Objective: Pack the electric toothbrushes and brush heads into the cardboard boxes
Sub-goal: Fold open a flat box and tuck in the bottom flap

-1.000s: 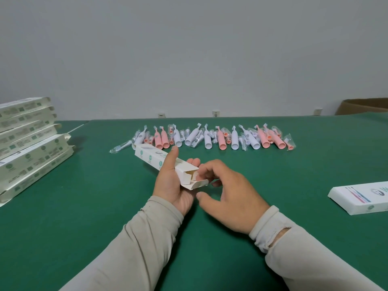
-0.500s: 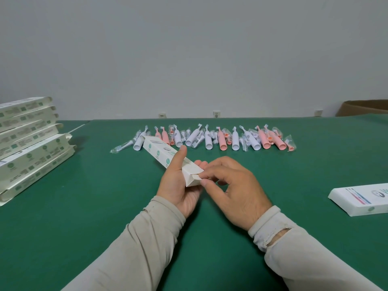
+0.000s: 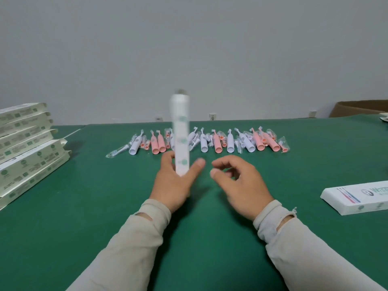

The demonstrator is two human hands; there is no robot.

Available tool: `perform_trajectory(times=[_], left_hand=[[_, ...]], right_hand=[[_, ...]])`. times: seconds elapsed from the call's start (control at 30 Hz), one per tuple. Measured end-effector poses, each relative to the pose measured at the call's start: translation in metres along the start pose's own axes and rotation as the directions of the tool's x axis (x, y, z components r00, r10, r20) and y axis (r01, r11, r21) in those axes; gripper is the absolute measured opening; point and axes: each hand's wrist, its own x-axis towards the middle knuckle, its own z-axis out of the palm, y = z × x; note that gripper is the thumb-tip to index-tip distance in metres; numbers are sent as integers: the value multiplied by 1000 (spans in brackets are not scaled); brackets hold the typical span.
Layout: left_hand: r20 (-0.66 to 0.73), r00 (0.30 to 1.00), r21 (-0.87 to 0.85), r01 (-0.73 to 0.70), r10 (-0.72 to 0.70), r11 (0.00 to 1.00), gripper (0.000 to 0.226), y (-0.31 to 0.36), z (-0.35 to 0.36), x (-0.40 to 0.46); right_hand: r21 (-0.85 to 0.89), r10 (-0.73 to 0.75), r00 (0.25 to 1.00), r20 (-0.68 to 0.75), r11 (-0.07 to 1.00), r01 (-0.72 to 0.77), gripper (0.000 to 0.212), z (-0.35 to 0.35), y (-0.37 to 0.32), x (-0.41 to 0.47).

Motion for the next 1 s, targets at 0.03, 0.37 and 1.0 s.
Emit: perform_trajectory(times=[0.03,0.37,1.0], left_hand=[[12,993,329,-115,117,937,45,-3,-6,1],[152,933,692,-335,325,639,63,-21,-23,13],[92,953,600,-284,288,748,70,-22,-19,8]], right_hand=[[119,88,995,-53,990,-81,8,-4,0,4],[403,397,909,-131,859,-317,20,-26,-2,13],[-261,-172,967,-189,958,120,25,-41,7,16]])
